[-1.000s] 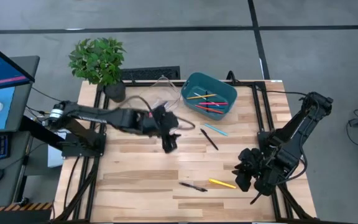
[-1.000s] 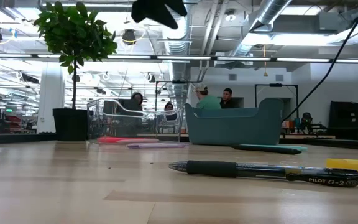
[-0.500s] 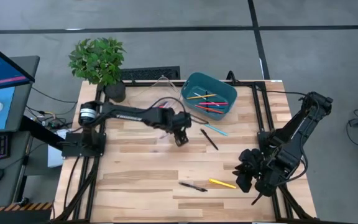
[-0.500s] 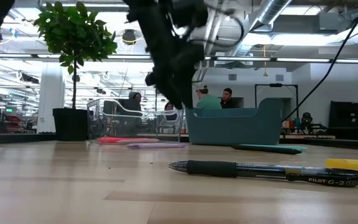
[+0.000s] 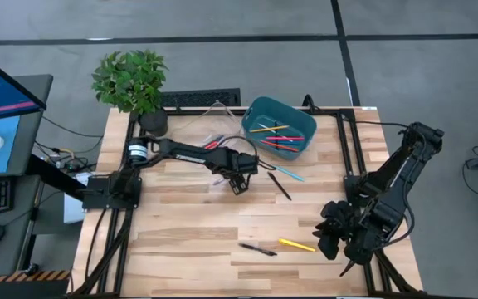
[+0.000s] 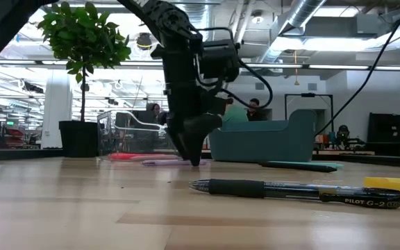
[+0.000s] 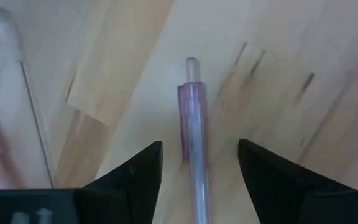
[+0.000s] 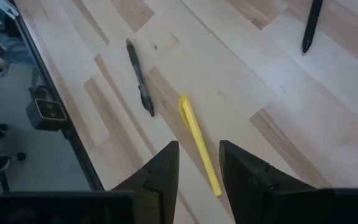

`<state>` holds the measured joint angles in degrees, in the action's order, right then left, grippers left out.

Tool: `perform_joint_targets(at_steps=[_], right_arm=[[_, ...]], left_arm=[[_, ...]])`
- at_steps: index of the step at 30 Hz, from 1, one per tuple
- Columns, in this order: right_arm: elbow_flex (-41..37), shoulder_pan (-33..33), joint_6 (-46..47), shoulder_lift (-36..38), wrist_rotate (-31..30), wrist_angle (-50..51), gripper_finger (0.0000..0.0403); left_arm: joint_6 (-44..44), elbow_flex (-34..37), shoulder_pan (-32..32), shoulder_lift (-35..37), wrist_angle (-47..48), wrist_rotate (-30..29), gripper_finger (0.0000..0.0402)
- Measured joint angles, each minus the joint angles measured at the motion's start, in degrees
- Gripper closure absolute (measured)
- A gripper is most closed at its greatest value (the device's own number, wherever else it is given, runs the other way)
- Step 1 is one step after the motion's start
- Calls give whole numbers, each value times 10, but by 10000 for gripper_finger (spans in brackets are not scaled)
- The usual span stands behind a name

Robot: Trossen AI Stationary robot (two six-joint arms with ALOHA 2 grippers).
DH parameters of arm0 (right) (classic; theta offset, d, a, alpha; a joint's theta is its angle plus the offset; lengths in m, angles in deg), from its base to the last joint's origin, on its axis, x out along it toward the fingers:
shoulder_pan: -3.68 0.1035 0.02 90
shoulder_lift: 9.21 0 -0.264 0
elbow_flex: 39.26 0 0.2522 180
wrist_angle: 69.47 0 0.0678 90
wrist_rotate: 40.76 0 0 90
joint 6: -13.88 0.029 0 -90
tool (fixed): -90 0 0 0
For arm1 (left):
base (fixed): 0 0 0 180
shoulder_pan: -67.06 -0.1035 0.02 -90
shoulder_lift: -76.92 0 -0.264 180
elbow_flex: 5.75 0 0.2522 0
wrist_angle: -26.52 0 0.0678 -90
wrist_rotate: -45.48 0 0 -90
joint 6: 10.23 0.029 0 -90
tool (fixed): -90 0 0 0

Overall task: Sort pens & pencils
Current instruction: Put the purple pen into the transparent bin

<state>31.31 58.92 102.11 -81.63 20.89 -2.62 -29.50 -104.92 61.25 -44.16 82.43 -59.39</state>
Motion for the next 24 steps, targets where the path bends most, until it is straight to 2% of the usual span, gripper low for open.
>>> perform_joint_targets(at_steps=[4, 7, 10, 15, 20, 24], right_arm=[[0, 0, 13, 0, 0, -5, 269], [0, 3, 18, 0, 0, -10, 268], [0, 3, 18, 0, 0, -13, 269], [0, 3, 18, 0, 0, -13, 270], [0, 2, 18, 0, -2, -20, 269], [0, 2, 18, 0, -2, -23, 270]], left_arm=[[-10, -1, -1, -15, -3, 35, 203], [-19, -1, -1, -17, 0, 49, 223], [-24, -1, -1, -18, -1, 76, 270], [-25, -3, 4, -18, -1, 113, 379], [-38, -6, 24, -19, -3, 124, 373], [-31, -44, 53, -20, 19, 143, 384]])
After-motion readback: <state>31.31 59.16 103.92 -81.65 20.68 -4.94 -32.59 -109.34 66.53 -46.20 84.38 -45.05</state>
